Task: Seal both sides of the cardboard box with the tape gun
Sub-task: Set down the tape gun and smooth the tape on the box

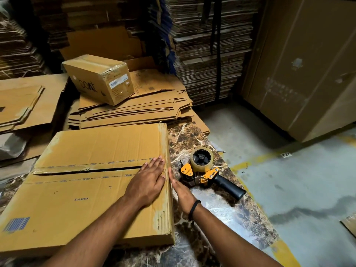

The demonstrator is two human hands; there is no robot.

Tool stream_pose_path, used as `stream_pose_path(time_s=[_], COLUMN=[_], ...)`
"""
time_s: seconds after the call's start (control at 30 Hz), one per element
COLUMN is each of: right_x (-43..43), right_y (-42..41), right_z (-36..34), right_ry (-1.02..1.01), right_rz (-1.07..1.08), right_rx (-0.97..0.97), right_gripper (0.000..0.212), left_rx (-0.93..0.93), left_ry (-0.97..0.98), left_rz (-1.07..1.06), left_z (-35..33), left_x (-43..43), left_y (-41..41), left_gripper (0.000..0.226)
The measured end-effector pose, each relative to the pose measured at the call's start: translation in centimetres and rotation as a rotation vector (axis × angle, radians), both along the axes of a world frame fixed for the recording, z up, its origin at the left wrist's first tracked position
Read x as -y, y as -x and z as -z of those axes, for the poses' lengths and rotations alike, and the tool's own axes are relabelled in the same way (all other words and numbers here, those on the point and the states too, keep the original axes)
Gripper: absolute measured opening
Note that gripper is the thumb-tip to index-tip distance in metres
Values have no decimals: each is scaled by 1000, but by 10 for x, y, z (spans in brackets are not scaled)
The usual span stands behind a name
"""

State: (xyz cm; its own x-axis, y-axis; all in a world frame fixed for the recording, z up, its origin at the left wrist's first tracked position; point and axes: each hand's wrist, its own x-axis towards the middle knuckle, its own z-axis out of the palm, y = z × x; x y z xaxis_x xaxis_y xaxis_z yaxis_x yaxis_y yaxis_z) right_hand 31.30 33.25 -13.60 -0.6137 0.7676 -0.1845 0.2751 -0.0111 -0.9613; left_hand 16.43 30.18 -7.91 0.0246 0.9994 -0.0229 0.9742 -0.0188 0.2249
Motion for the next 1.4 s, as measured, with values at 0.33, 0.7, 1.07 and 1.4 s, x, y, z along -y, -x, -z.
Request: stream_pose_path(time_s=[0.33, 0.7, 1.07, 1.4], right_x=[-17, -13, -9, -3], right_y=[15, 26, 36, 48], right_z=[-48, -73, -79, -90], right_ry=[-645, -780, -802, -772], right_rz=[-115, -172, -189, -170], right_rx=[462, 771, 935, 1131], right_gripper=[53, 110, 105, 57], left_rx=[165, -107, -62, 9], left_ry=[-84, 60, 113, 73], left_rz=[-123, -32, 7, -5], left_z=[-3, -13, -17, -16], left_x=[0, 10, 12, 36], left_y=[8, 24, 64, 106], left_gripper=[61, 59, 89, 84])
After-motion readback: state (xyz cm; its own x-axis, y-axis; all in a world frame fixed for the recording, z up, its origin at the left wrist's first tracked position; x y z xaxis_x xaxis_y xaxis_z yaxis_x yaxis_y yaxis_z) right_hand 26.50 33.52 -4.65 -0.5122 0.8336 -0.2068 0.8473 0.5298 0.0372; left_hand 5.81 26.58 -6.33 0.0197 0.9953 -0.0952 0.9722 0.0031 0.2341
